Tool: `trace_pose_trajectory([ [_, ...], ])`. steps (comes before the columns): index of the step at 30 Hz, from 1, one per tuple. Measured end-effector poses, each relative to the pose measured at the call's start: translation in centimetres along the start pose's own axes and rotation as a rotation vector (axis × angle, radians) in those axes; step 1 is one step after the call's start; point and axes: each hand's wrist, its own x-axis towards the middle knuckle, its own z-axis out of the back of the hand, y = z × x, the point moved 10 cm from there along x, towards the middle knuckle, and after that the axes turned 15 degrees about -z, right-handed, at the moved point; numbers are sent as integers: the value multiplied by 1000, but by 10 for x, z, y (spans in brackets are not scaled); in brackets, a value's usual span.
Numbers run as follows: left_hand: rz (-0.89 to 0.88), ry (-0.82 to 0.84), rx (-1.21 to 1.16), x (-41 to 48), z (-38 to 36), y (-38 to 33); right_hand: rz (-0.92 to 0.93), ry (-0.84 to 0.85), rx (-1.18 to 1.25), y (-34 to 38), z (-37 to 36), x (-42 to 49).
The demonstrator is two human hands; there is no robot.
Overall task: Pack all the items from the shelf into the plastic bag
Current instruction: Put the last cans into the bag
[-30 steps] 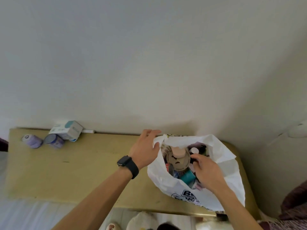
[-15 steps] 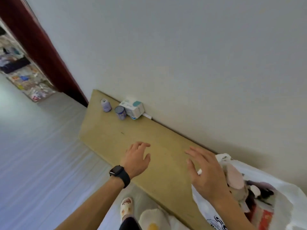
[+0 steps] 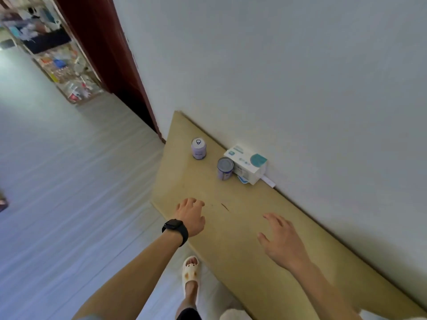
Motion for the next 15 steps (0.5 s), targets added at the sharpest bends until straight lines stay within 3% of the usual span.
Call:
trace_pose_trajectory([
  [7,102,259,32,60,-30,113,9,21,-71,126,-4,121],
  [15,43,297,45,70,-43,129,129,-69,-438,194,-31,196],
])
